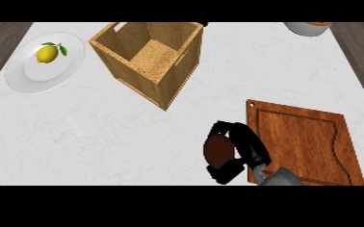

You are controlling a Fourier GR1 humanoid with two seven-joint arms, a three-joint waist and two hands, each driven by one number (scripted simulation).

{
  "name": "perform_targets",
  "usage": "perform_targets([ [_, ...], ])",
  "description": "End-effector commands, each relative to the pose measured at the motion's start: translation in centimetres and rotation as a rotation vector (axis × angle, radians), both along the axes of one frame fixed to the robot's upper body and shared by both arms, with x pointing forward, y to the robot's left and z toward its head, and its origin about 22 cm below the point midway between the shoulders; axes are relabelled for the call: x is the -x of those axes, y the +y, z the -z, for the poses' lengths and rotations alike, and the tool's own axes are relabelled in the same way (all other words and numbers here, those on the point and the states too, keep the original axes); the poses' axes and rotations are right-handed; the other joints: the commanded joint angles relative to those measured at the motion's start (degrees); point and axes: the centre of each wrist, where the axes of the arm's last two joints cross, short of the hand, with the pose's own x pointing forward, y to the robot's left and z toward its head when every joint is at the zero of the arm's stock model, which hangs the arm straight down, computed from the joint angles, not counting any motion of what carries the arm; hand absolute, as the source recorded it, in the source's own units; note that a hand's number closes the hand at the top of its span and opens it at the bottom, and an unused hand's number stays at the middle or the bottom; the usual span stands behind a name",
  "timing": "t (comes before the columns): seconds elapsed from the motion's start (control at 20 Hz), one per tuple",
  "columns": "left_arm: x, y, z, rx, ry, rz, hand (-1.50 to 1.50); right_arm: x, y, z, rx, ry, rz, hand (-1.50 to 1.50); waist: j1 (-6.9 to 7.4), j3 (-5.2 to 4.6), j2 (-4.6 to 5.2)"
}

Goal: Pick the cupcake from the cutting board and place it in the basket

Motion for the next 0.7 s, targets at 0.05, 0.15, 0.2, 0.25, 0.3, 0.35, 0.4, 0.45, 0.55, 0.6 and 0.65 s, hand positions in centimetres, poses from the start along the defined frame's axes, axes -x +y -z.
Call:
perform_targets([
  [0.05, -8.6, -3.1, -3.4, 0.076, -0.401, 0.147, 0.00, 1.5, 9.2, -1.1, -0.138, -0.020, -0.042, 1.50, -0.75, 0.75, -0.64],
  [0.15, -8.7, -3.2, -3.3, 0.094, -0.400, 0.147, 0.00, 1.8, 10.6, -1.7, -0.172, -0.054, -0.032, 1.50, -0.94, 0.83, -0.88],
  [0.2, -8.8, -3.0, -3.4, 0.088, -0.401, 0.146, 0.00, 1.6, 11.0, -2.5, -0.194, -0.105, -0.034, 1.50, -1.06, 0.92, -1.19],
  [0.25, -8.9, -3.1, -3.3, 0.091, -0.403, 0.150, 0.00, 1.8, 11.3, -2.6, -0.207, -0.119, -0.022, 1.50, -1.00, 1.06, -1.05],
  [0.3, -9.2, -3.1, -3.4, 0.089, -0.409, 0.152, 0.00, 1.8, 11.6, -3.2, -0.234, -0.152, -0.018, 1.50, -1.39, 1.10, -1.13],
  [0.35, -8.9, -3.1, -3.2, 0.095, -0.396, 0.146, 0.00, 1.9, 11.8, -3.6, -0.260, -0.169, 0.000, 1.50, -1.33, 1.20, -1.23],
  [0.4, -8.9, -3.0, -3.1, 0.094, -0.399, 0.145, 0.00, 1.8, 12.0, -4.1, -0.283, -0.204, 0.021, 1.50, -1.37, 1.17, -1.33],
  [0.45, -9.2, -3.0, -3.3, 0.093, -0.405, 0.139, 0.00, 1.9, 12.3, -4.3, -0.293, -0.227, 0.024, 1.50, -1.81, 1.18, -1.40],
  [0.55, -9.0, -2.9, -3.1, 0.098, -0.395, 0.142, 0.00, 2.1, 12.8, -5.4, -0.339, -0.284, 0.045, 1.50, -1.95, 1.14, -1.79],
  [0.6, -9.0, -3.0, -3.2, 0.095, -0.405, 0.143, 0.00, 2.0, 13.0, -5.6, -0.348, -0.296, 0.063, 1.50, -1.76, 1.12, -1.79],
  [0.65, -9.1, -3.0, -3.3, 0.099, -0.405, 0.148, 0.00, 2.1, 13.3, -6.1, -0.359, -0.316, 0.063, 1.50, -1.96, 1.09, -1.88],
])
